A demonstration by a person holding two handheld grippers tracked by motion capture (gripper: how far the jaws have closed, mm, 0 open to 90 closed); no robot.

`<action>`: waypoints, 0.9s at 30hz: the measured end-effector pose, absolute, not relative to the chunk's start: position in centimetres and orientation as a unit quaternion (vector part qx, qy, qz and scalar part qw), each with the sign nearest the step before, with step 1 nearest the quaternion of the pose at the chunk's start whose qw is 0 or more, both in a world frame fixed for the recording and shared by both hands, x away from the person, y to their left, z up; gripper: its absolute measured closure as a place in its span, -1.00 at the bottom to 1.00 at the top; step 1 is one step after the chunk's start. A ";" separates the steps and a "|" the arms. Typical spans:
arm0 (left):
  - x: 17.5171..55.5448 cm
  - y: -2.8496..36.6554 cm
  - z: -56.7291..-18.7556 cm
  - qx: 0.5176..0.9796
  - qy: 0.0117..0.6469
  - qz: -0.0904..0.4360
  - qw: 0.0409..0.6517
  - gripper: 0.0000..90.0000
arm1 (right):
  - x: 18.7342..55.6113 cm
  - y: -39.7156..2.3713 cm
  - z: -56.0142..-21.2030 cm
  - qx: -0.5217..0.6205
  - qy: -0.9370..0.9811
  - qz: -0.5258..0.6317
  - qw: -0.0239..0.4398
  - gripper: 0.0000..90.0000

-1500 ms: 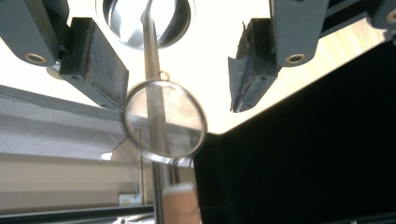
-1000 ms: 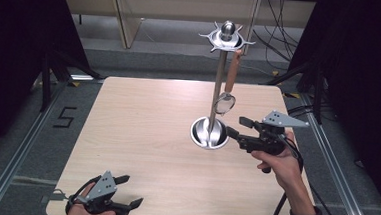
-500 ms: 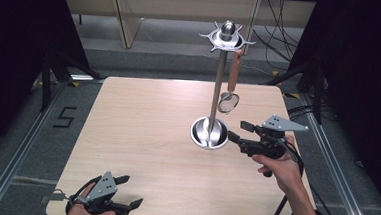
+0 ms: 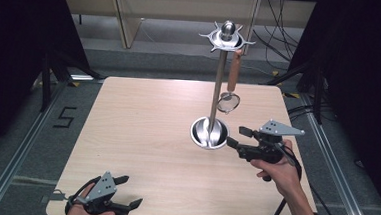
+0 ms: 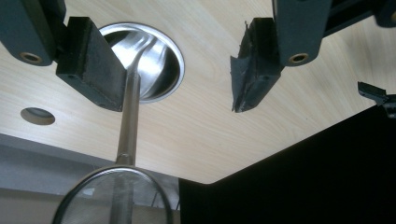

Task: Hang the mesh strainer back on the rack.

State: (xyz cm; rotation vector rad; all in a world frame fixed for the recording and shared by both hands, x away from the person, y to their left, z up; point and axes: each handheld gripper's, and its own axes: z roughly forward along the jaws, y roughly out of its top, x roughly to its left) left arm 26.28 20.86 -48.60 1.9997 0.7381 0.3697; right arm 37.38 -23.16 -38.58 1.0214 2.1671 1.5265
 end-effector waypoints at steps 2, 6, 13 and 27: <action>26.3 20.9 -48.6 0.817 0.300 0.152 0.469 -0.66 | 37.3 -23.2 -38.7 0.354 0.756 0.531 0.146 -0.20; 26.3 21.0 -48.5 0.821 0.296 0.155 0.463 -0.66 | 37.3 -23.1 -39.1 0.346 0.758 0.531 0.153 -0.22; 26.4 20.9 -48.6 0.819 0.296 0.154 0.466 -0.66 | 36.9 -22.7 -39.7 0.347 0.765 0.525 0.138 -0.24; 26.5 20.9 -48.6 0.823 0.291 0.158 0.462 -0.66 | 36.8 -22.5 -41.7 0.340 0.778 0.512 0.128 -0.33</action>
